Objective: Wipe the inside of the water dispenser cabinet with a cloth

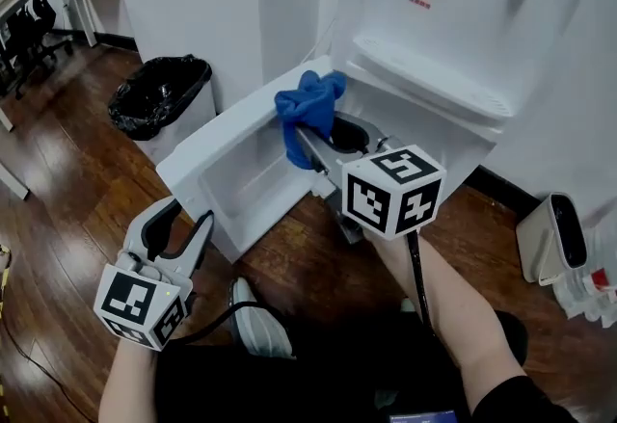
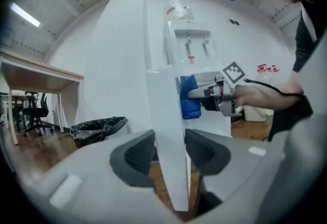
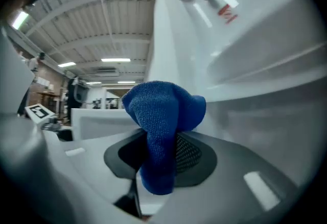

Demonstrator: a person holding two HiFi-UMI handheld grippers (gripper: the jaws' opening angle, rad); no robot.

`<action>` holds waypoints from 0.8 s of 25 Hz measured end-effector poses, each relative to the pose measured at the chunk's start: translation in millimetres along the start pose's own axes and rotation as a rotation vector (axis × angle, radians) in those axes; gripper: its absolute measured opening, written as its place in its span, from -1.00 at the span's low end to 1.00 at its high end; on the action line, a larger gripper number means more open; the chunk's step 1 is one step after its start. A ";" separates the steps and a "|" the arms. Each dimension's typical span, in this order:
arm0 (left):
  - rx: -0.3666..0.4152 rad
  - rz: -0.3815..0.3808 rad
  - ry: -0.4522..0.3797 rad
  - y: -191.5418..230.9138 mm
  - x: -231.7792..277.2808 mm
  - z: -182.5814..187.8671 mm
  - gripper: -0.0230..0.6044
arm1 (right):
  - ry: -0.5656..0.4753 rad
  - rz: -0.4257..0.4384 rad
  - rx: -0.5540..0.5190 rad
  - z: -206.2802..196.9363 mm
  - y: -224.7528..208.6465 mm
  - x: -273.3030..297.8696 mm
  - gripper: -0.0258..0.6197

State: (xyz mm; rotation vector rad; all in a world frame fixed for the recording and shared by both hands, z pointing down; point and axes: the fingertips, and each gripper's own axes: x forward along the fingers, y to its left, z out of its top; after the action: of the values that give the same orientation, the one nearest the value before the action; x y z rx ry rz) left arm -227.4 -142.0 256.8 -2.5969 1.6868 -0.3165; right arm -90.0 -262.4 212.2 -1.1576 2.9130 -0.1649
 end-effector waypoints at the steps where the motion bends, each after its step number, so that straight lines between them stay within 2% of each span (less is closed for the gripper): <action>1: -0.003 0.003 0.002 -0.1 -0.1 0.8 -0.33 | -0.011 -0.086 0.024 -0.8 -29.2 -1.7 -0.52; 3: -0.003 0.004 0.000 0.1 0.3 -0.9 -0.33 | -0.031 -0.213 0.076 -5.5 -70.2 -6.9 -0.52; 6: -0.005 0.008 -0.002 -0.3 1.7 0.7 -0.33 | -0.044 -0.337 0.088 -14.2 -97.4 -11.8 -0.52; 8: -0.004 0.010 -0.003 -0.3 1.7 2.4 -0.33 | -0.049 -0.366 0.094 -16.9 -100.8 -11.1 -0.52; 9: -0.003 0.010 -0.003 -0.4 1.5 2.4 -0.33 | -0.050 -0.352 0.094 -17.5 -95.4 -8.9 -0.52; 11: -0.003 0.007 -0.003 -0.3 1.4 2.2 -0.33 | -0.046 -0.269 0.080 -17.5 -69.7 -1.2 -0.52; 15: -0.011 0.014 -0.006 3.3 1.9 2.6 -0.33 | -0.067 0.038 0.109 -13.7 19.3 18.8 -0.52; 17: -0.018 0.023 -0.005 5.8 3.2 2.2 -0.33 | -0.068 0.150 0.122 -15.9 55.6 22.8 -0.52; 20: -0.024 0.028 -0.004 7.6 5.0 1.7 -0.33 | -0.047 0.287 0.020 -27.8 100.8 23.2 -0.52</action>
State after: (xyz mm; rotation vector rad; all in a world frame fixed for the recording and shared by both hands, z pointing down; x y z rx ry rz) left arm -232.0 -149.8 254.9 -2.5861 1.7350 -0.2910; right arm -177.0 -202.8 230.8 -0.7183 2.9843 -0.1607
